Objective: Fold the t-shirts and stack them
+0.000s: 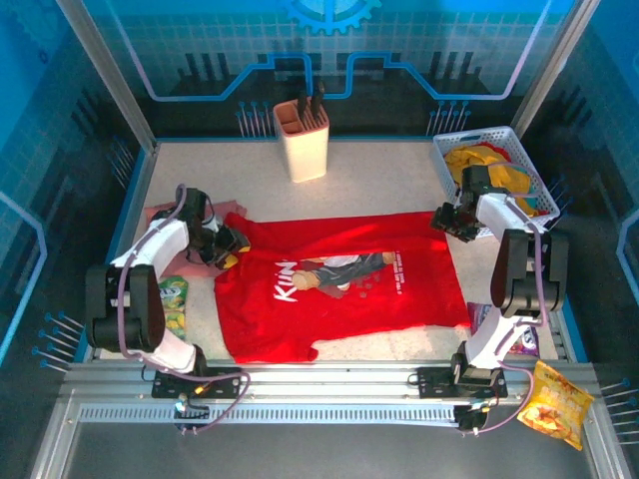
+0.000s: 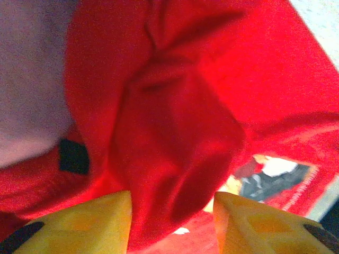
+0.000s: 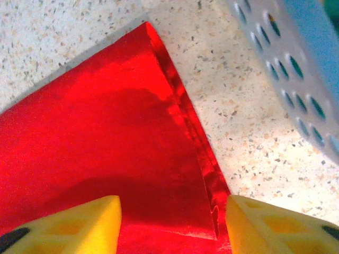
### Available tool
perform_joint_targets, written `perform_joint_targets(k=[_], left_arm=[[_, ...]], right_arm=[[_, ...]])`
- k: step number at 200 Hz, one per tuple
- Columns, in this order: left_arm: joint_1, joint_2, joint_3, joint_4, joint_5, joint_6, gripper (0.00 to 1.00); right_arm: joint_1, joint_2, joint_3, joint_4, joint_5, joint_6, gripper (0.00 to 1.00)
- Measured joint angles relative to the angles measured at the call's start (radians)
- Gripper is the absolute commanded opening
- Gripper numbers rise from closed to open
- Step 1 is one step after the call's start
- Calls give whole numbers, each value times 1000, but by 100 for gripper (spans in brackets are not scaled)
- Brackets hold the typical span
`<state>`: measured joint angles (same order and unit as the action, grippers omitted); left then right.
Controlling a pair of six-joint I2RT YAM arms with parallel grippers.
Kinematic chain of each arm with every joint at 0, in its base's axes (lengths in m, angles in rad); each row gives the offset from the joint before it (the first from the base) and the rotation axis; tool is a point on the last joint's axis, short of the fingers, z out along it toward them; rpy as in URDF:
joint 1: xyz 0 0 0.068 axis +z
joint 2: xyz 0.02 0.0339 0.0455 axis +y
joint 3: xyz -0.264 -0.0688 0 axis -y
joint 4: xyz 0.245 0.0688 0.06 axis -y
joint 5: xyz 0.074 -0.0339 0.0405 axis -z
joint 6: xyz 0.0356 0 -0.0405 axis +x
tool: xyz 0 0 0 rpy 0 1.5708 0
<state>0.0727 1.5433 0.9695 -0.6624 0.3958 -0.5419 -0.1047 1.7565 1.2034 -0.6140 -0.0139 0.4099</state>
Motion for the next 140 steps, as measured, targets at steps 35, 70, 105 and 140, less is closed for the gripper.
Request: perform_joint_targets(k=[35, 70, 105, 140], left_arm=[[7, 23, 68, -27, -84, 18, 45], [-32, -29, 127, -56, -146, 21, 46], [-135, -160, 90, -81, -186, 22, 49], [-301, -243, -45, -73, -235, -3, 54]], right_arm=[[21, -76, -27, 5, -28, 6, 79], [104, -187, -70, 17, -50, 13, 91], [180, -307, -166, 47, -58, 33, 93], [221, -394, -270, 76, -64, 71, 93]])
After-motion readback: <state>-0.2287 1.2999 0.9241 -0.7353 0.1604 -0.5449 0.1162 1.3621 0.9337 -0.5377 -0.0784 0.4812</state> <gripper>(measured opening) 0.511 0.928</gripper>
